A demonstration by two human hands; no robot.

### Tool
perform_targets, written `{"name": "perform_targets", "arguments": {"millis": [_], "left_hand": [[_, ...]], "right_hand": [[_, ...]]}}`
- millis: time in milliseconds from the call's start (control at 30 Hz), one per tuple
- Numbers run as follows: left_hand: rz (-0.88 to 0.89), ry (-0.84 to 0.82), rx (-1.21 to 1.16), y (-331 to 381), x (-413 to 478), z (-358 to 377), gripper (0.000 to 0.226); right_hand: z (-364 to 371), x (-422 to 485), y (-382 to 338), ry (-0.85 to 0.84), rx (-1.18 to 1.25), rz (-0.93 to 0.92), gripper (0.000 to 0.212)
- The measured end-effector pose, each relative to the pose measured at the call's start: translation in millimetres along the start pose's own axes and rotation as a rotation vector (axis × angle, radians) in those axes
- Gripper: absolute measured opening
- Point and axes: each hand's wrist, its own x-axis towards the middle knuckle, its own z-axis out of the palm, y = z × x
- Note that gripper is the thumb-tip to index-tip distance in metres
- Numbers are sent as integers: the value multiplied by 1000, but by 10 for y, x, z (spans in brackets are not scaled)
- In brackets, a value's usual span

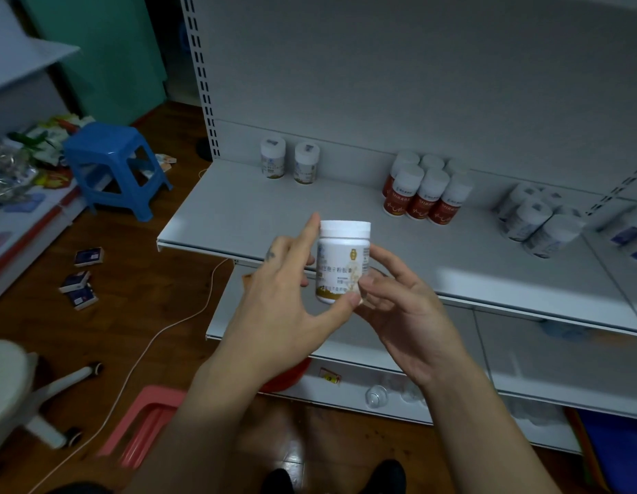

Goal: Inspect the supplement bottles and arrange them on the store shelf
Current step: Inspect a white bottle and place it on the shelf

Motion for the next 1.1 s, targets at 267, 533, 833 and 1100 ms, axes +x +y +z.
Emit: {"name": "perform_targets", "arguments": {"millis": [267, 533, 833, 1100], "left_hand": [[-17, -52, -245, -16, -28, 53, 97], [-81, -77, -426, -29, -13, 23, 86], [-53, -81, -365, -119, -40, 58, 77], [-128, -64, -551, -186, -21, 51, 91]], "right_hand": [[96, -62, -2, 139, -160, -129, 66], [75, -117, -61, 117, -211, -121, 33], [49, -153, 13, 114, -227, -86, 55], [69, -150, 27, 117, -236, -111, 27]]}}
